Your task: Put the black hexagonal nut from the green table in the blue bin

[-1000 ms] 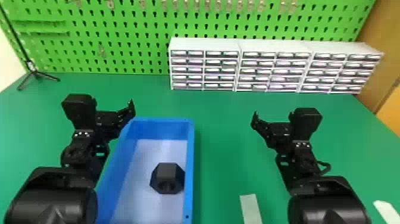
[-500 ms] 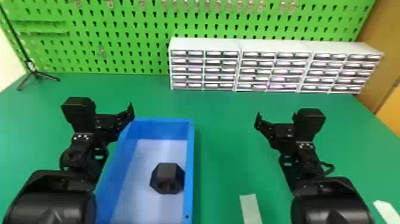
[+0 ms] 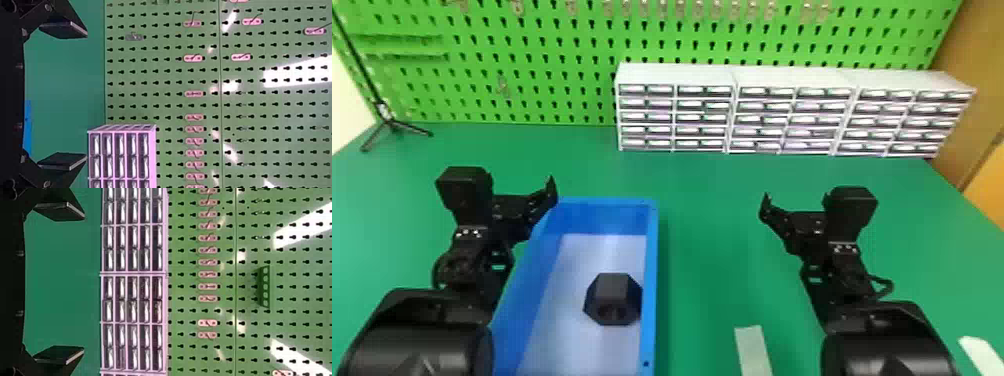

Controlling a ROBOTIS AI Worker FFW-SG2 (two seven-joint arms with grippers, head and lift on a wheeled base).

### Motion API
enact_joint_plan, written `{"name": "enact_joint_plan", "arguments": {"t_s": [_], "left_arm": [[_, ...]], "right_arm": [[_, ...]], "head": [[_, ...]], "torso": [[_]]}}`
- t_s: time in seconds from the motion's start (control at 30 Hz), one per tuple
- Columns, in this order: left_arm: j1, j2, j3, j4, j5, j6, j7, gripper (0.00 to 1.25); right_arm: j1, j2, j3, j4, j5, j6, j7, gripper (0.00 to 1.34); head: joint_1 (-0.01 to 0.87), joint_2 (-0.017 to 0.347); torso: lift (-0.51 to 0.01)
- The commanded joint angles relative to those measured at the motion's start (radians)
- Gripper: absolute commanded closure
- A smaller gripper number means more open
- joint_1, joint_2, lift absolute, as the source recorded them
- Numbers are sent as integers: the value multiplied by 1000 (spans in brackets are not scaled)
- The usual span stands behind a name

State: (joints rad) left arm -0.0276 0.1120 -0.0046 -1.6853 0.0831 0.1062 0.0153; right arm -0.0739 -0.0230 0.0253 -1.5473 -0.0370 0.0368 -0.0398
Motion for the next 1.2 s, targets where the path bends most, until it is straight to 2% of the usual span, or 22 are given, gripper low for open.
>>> {"name": "enact_joint_plan", "arguments": {"t_s": [0.0, 1.17], "left_arm": [[1, 0, -2, -1, 0, 1, 0, 173], [0, 0, 3, -1, -5, 24, 0, 173]], "right_arm": [[2, 0, 2, 3, 0, 0, 0, 105], [-3, -8, 1, 4, 0, 11, 0, 107]], "head": [[683, 28], [683, 28]], "torso": [[-96], [-96]]}}
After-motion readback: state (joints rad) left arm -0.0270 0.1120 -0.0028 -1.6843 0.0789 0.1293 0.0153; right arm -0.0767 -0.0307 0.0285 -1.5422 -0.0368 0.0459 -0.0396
